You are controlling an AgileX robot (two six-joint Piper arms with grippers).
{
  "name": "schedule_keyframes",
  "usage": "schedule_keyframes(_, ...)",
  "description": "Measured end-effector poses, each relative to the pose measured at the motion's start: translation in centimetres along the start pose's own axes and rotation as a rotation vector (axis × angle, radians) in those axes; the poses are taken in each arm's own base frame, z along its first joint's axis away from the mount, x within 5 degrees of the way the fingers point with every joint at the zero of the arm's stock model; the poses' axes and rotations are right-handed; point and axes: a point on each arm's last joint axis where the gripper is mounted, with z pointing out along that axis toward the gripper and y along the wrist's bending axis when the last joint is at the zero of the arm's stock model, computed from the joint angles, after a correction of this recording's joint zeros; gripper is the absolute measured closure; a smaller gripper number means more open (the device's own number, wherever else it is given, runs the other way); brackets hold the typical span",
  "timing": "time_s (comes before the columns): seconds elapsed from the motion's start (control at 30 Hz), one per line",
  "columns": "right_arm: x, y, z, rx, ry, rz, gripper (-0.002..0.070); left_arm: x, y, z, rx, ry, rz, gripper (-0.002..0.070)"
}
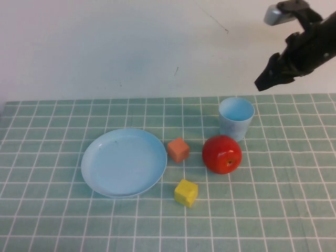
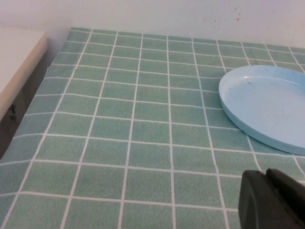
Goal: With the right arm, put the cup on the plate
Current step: Pick up the cup from the table, then place the cup on the plate
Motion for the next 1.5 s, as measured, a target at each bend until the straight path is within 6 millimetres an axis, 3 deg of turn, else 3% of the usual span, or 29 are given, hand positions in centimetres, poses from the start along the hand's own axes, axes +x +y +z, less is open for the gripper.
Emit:
schedule_keyframes(0.33,-1.6,0.4,7.9,0.202,0.2,-0.026,0.0365,0.0,0.0,0.0,0.001,0.0,-0.001,0.0678)
schedule_keyframes(0.73,-0.6,-1.3,11.8,0.227,0.238,0.006,0.037,0.0,0.0,0.0,0.001,0.0,-0.001,0.0678)
schedule_keyframes(0.8,-0.4,-1.4,12.3,0.224,0.248,0.007,0.0409,0.0,0.0,0.0,0.001,0.0,-0.001,0.0678)
schedule_keyframes(0.9,-0.2,-1.7,12.6,0.233,0.263,-0.011,0.0562,0.0,0.0,0.0,0.001,0.0,-0.001,0.0678)
schedule_keyframes(1.0,-0.3,-1.9,12.5,0.254,0.266,-0.026,0.0644,0.0,0.0,0.0,0.001,0.0,-0.001,0.0678)
schedule_keyframes(1.2,-1.8,-2.0,10.9,0.321,0.217,-0.063,0.0657,0.0,0.0,0.0,0.001,0.0,-0.003,0.0678)
schedule_keyframes(1.37,-5.1,-0.3,6.5,0.313,0.043,-0.096,0.0657,0.0,0.0,0.0,0.001,0.0,-0.003,0.0678)
schedule_keyframes(1.5,-7.7,3.2,2.9,0.173,-0.132,-0.169,0.0657,0.0,0.0,0.0,0.001,0.0,-0.003,0.0678)
